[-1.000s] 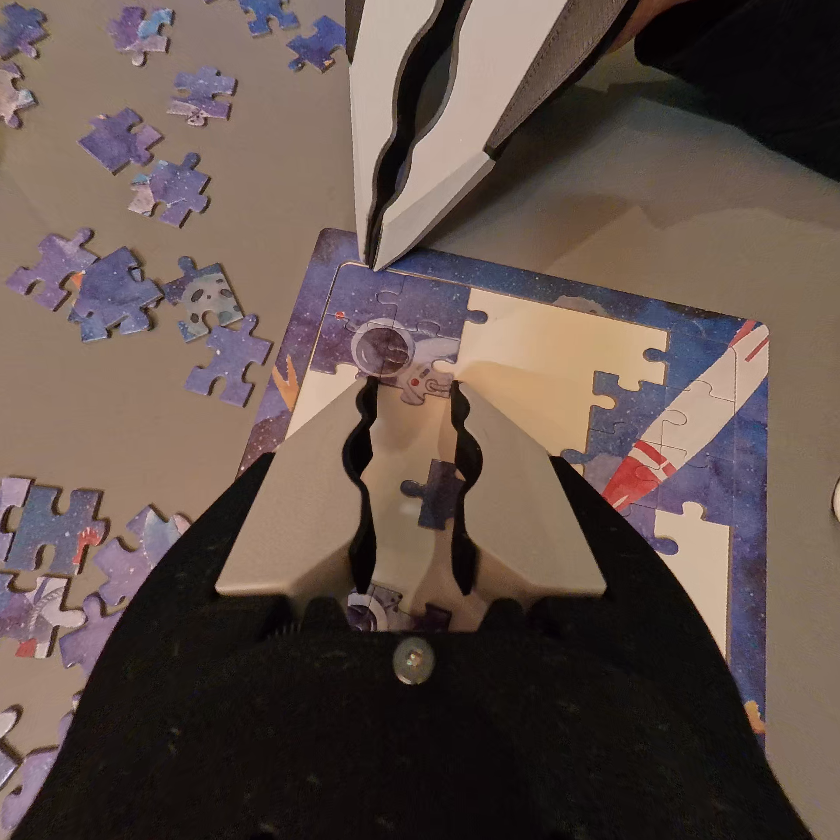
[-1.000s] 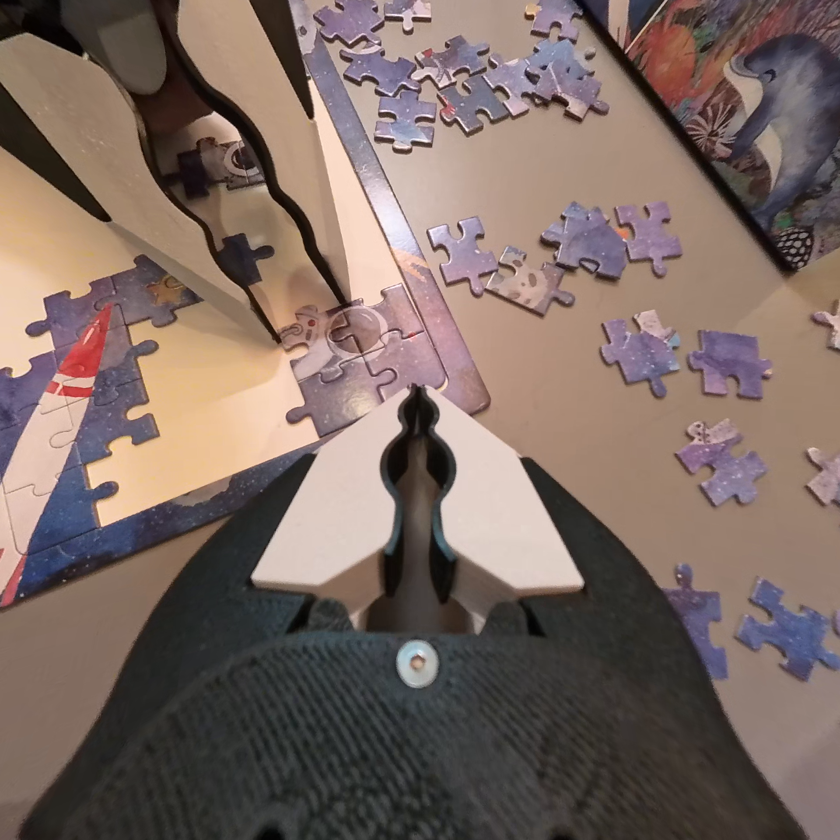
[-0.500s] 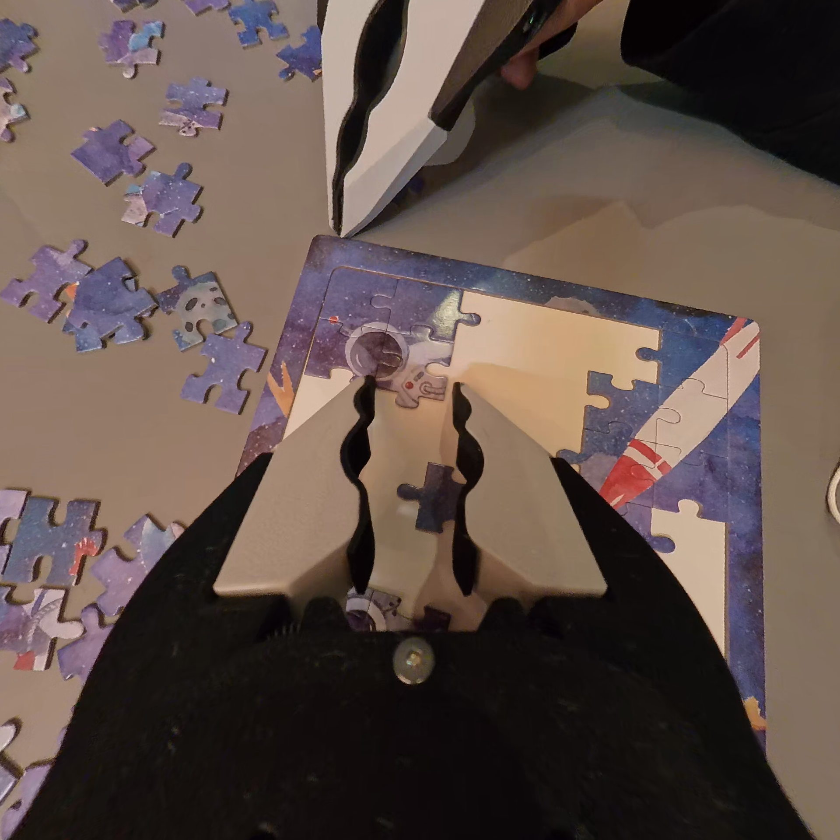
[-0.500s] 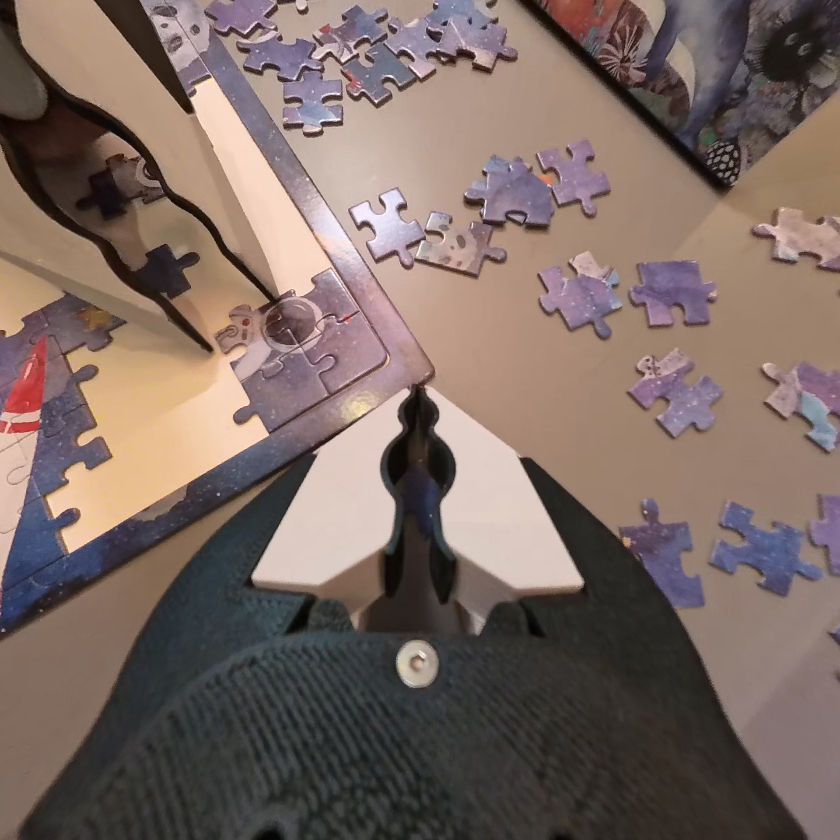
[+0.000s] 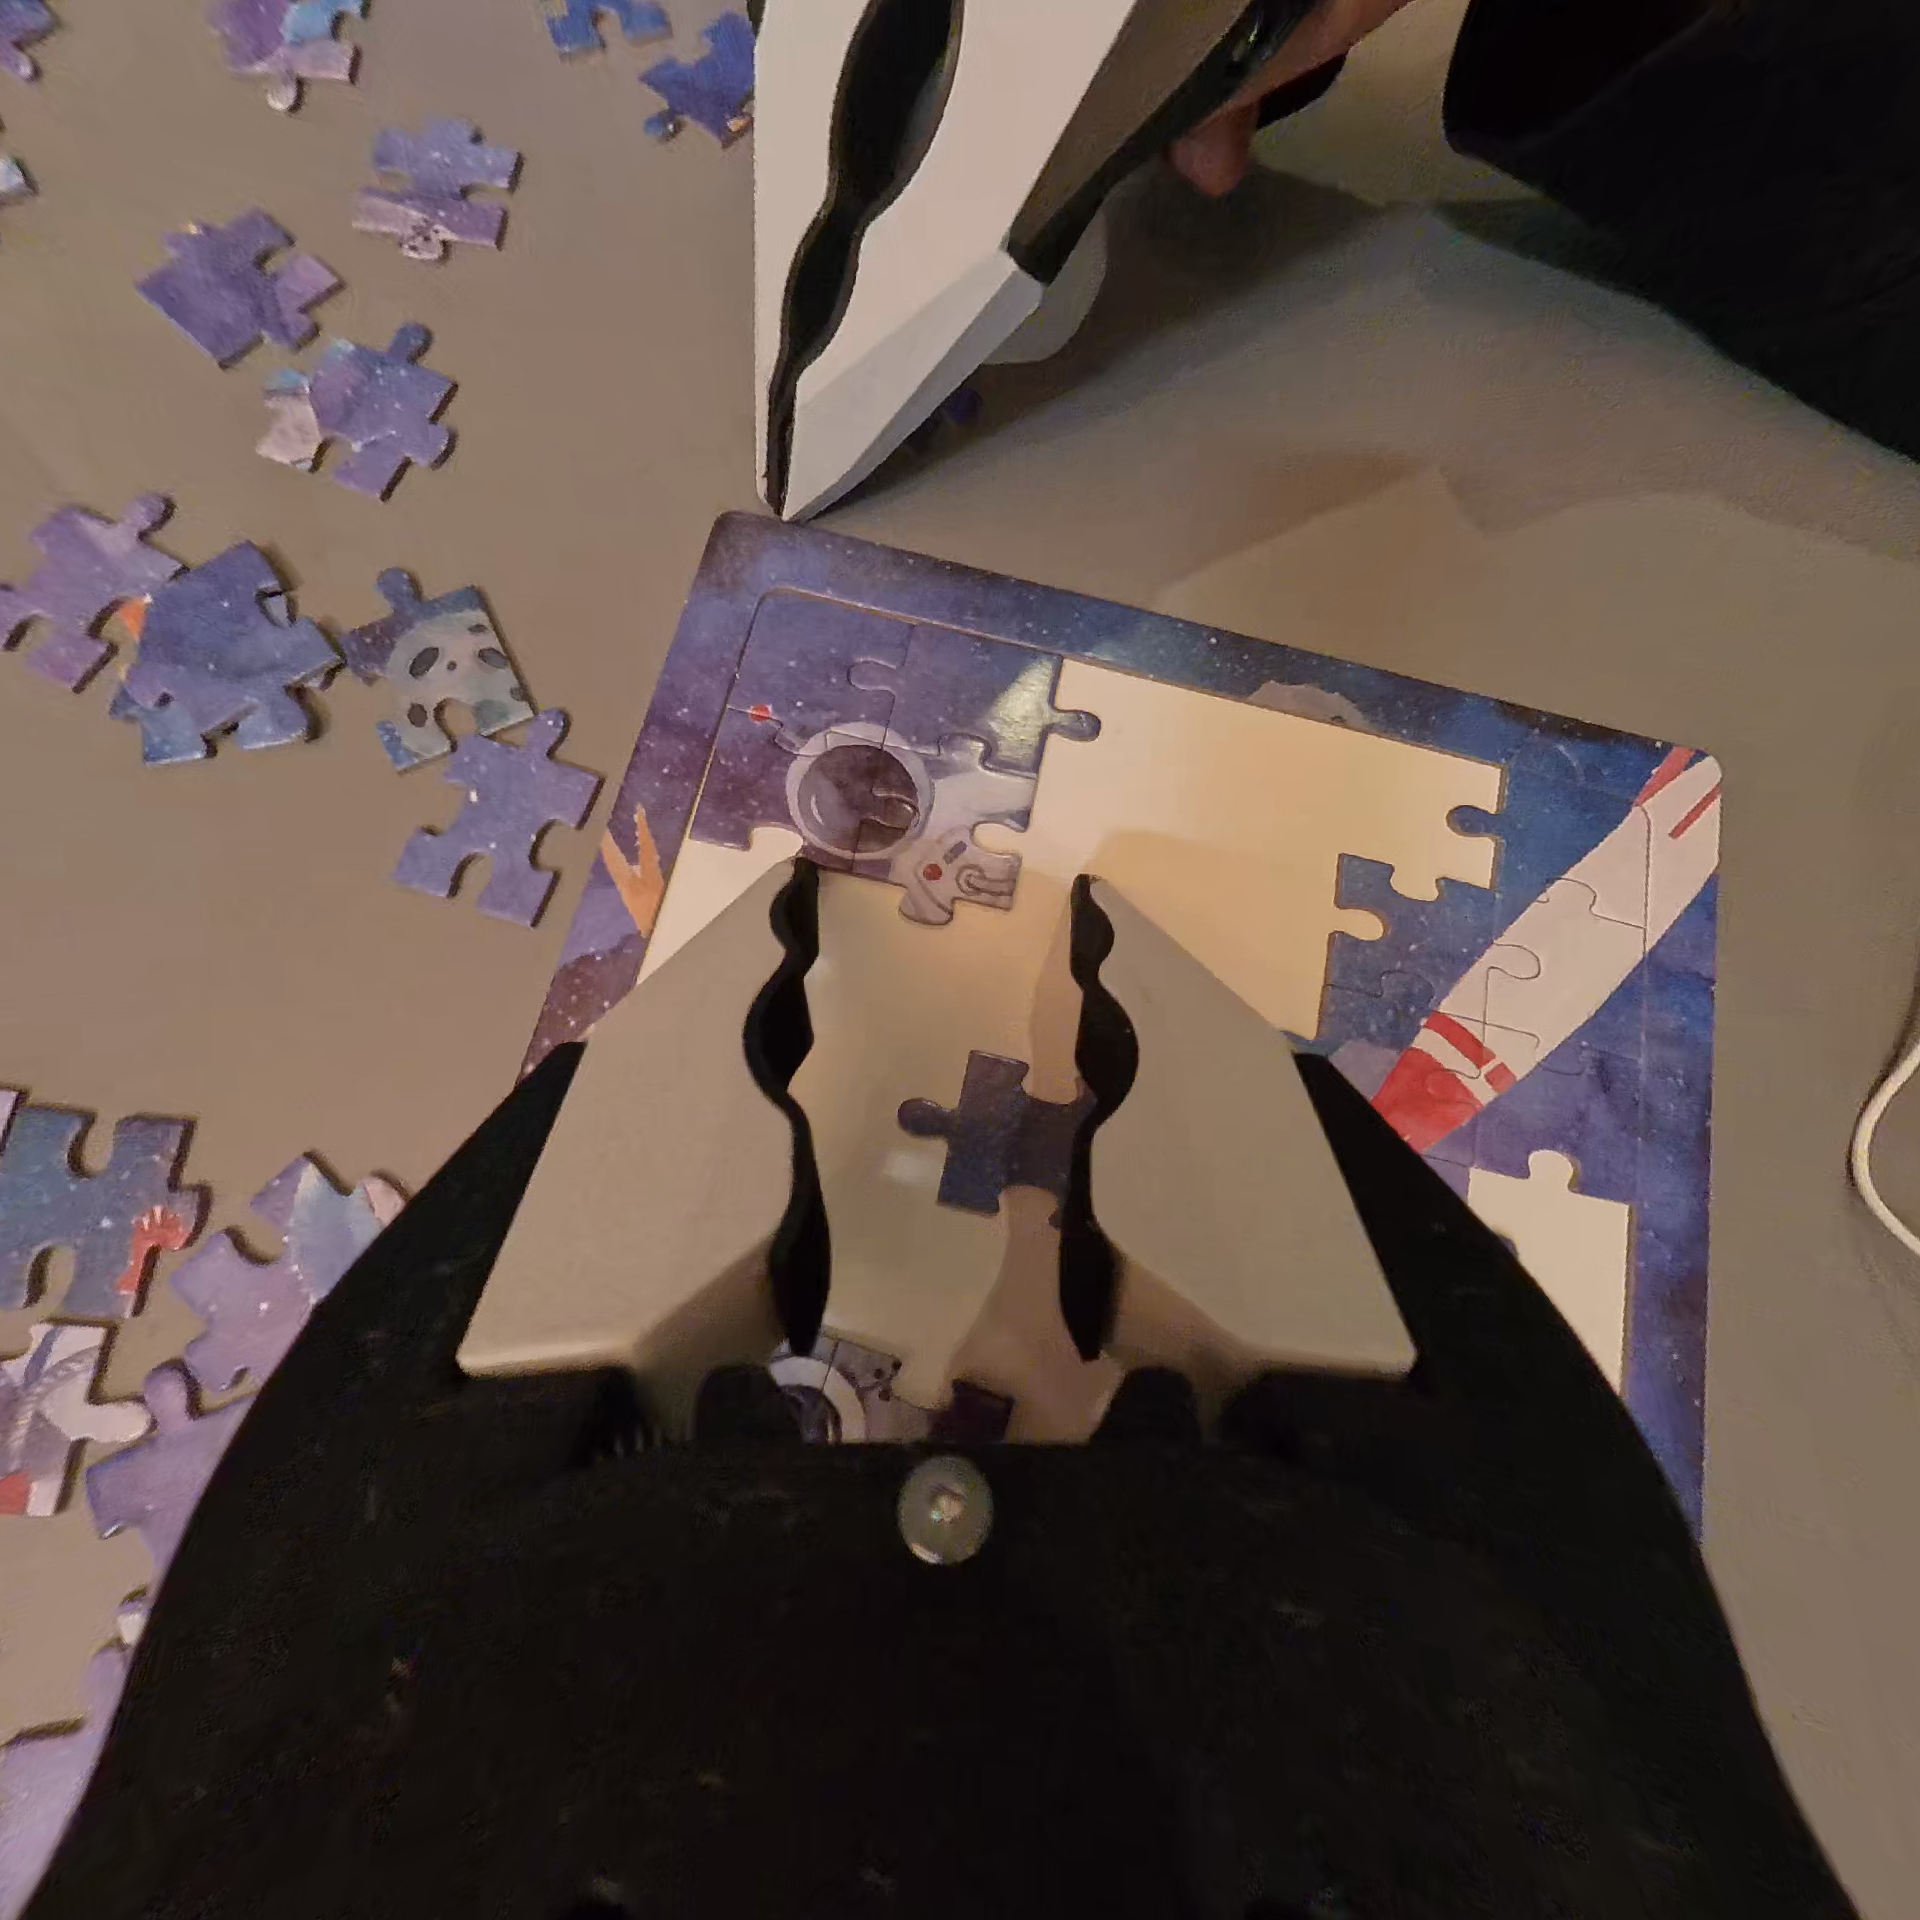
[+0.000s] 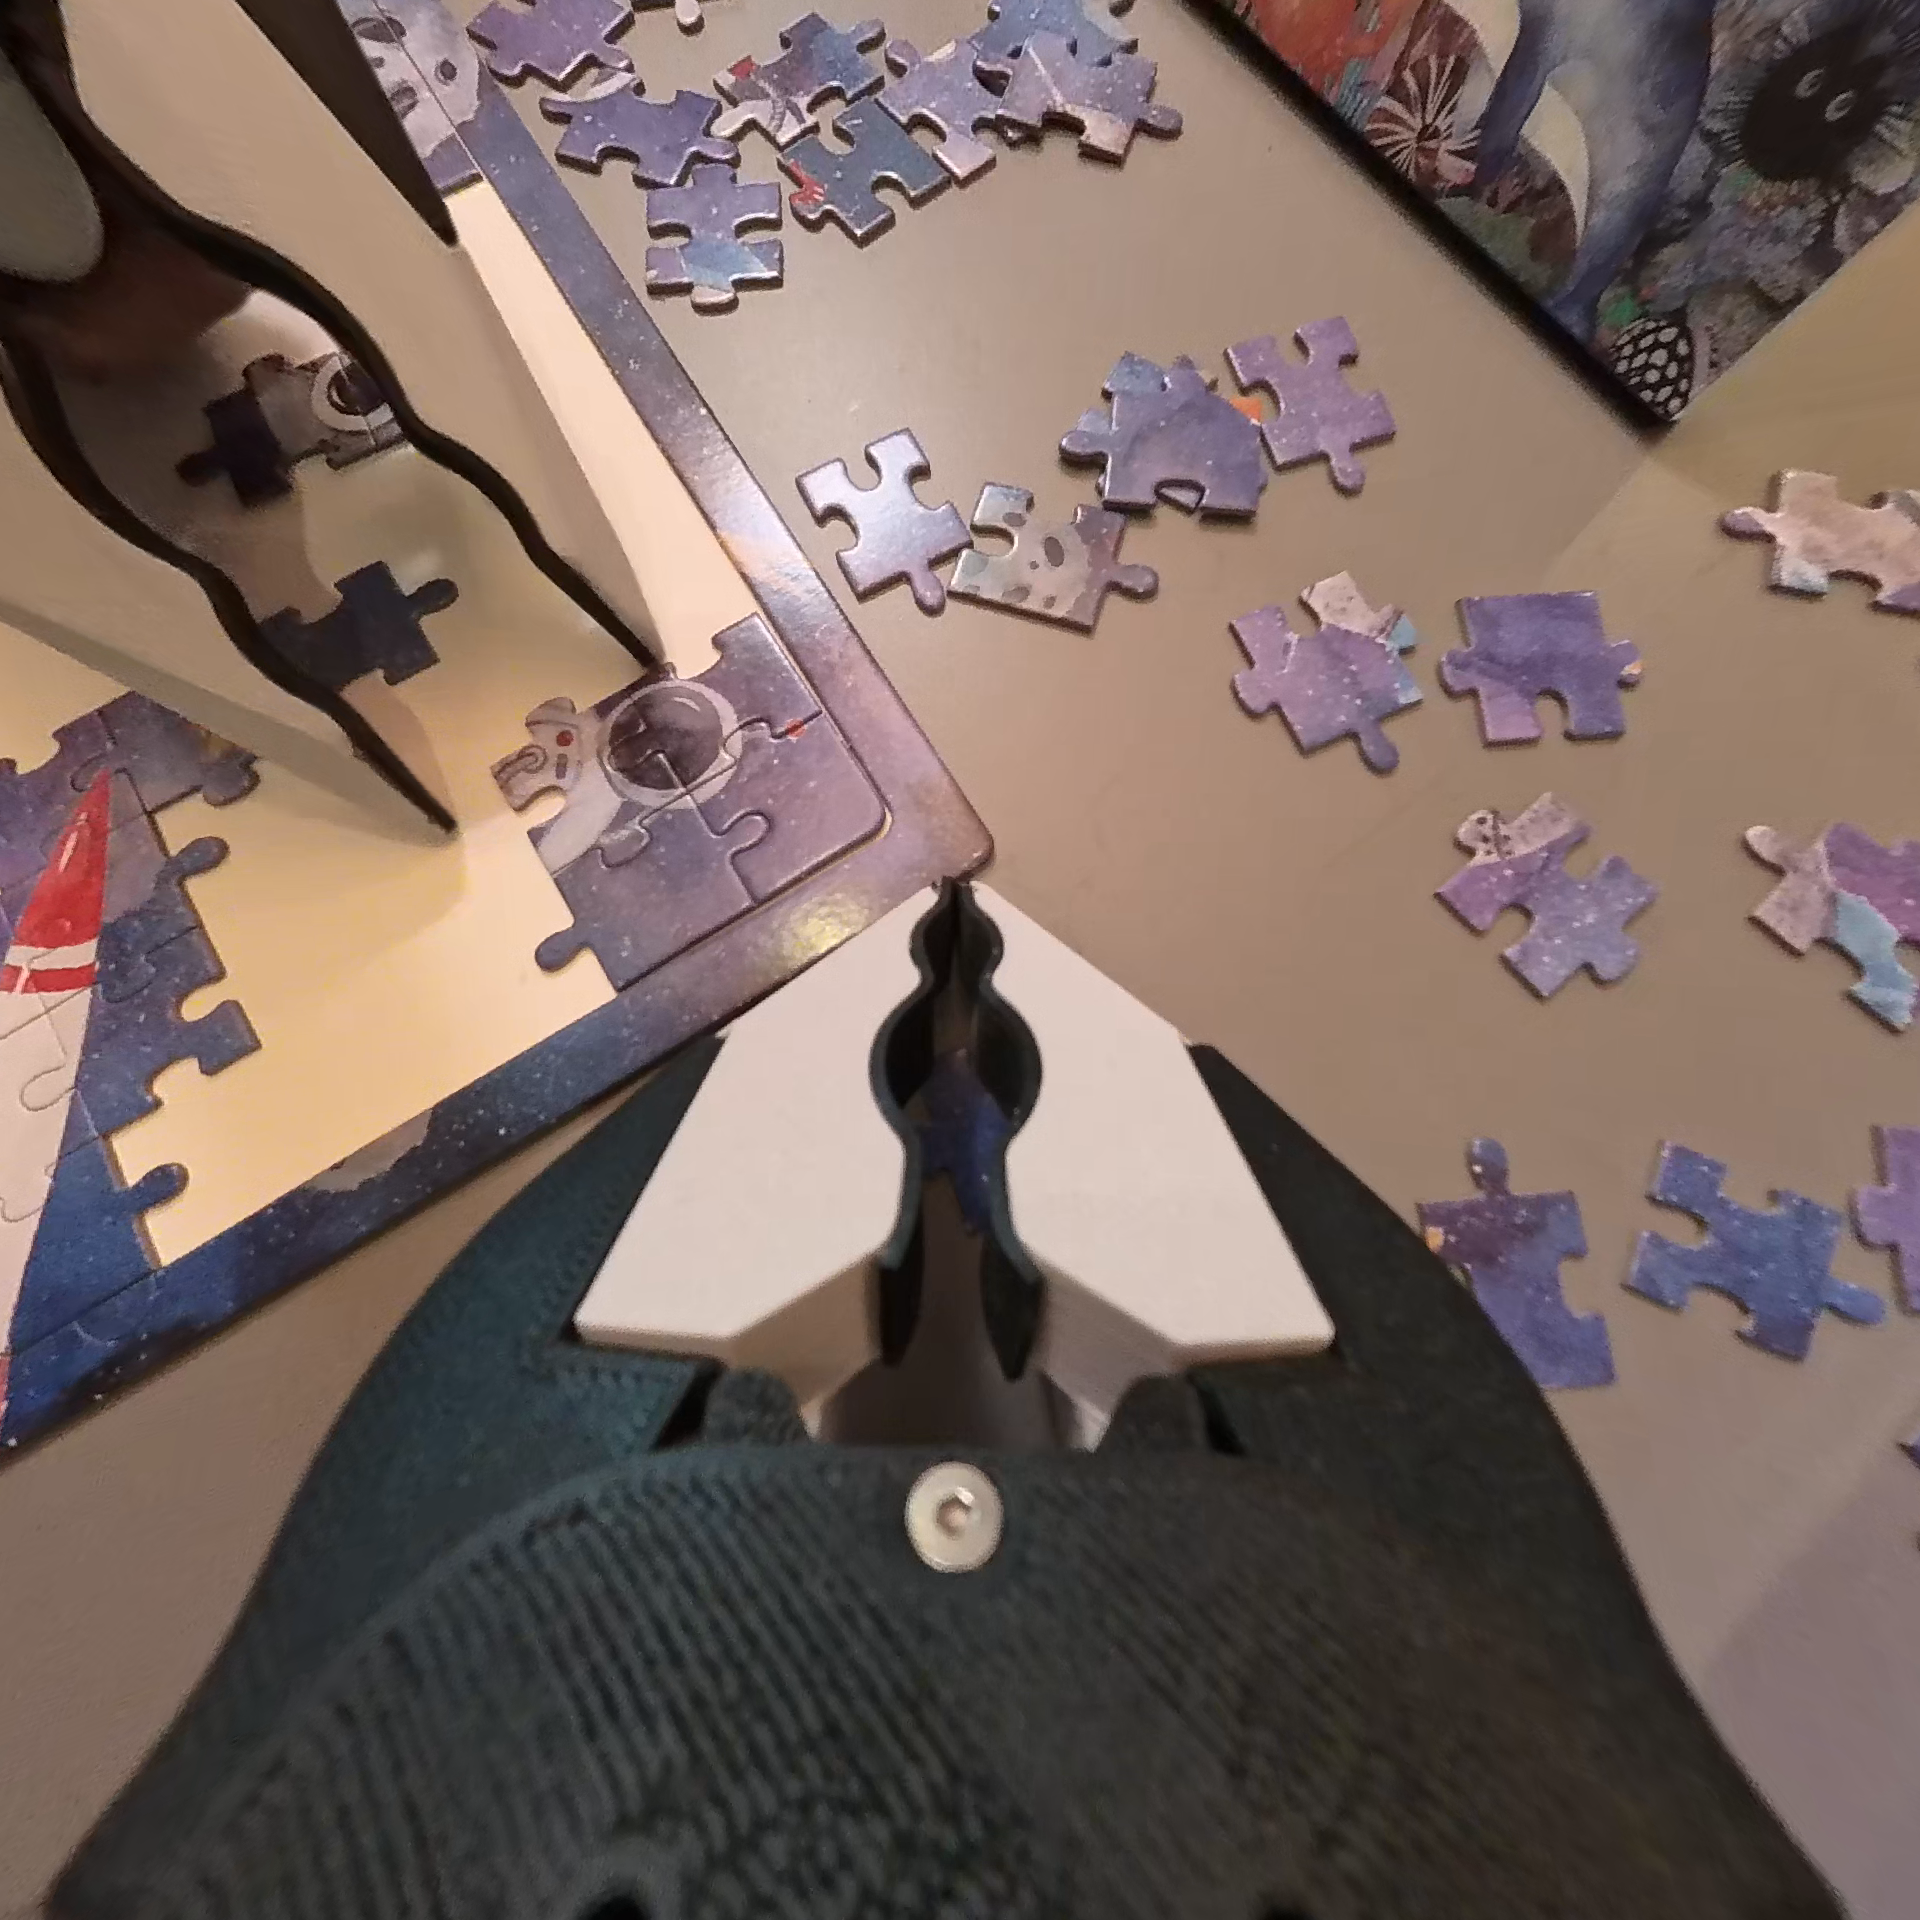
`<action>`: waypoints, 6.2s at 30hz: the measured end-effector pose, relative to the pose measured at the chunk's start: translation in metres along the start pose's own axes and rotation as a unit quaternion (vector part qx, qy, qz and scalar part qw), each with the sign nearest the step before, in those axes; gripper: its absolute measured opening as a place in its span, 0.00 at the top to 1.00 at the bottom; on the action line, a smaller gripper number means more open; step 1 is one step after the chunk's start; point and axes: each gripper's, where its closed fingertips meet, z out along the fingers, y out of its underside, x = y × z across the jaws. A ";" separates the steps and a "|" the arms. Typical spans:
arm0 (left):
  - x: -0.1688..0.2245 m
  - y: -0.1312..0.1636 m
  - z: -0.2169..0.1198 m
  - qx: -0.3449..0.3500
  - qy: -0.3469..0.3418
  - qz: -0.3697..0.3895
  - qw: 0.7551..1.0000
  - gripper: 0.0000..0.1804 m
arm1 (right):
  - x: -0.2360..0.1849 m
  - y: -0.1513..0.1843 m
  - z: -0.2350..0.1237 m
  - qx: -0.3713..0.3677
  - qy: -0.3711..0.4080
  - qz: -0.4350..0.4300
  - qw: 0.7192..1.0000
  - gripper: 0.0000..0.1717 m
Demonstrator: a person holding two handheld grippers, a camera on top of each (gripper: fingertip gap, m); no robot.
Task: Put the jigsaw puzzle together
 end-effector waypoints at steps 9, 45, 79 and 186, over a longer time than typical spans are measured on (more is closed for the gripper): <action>0.001 -0.003 0.001 0.008 0.015 -0.017 1.000 0.73 | 0.000 0.000 0.000 0.001 -0.001 0.002 1.000 1.00; 0.000 -0.001 0.002 0.003 -0.001 -0.004 1.000 0.74 | -0.037 -0.026 0.022 0.029 -0.036 -0.041 0.998 1.00; 0.000 -0.001 0.002 0.002 -0.003 -0.001 1.000 0.73 | -0.035 -0.025 0.022 0.034 -0.035 -0.037 0.998 1.00; -0.109 -0.028 -0.093 0.231 -0.194 -0.113 0.947 1.00 | 0.048 -0.055 -0.098 0.307 0.053 0.099 0.945 0.88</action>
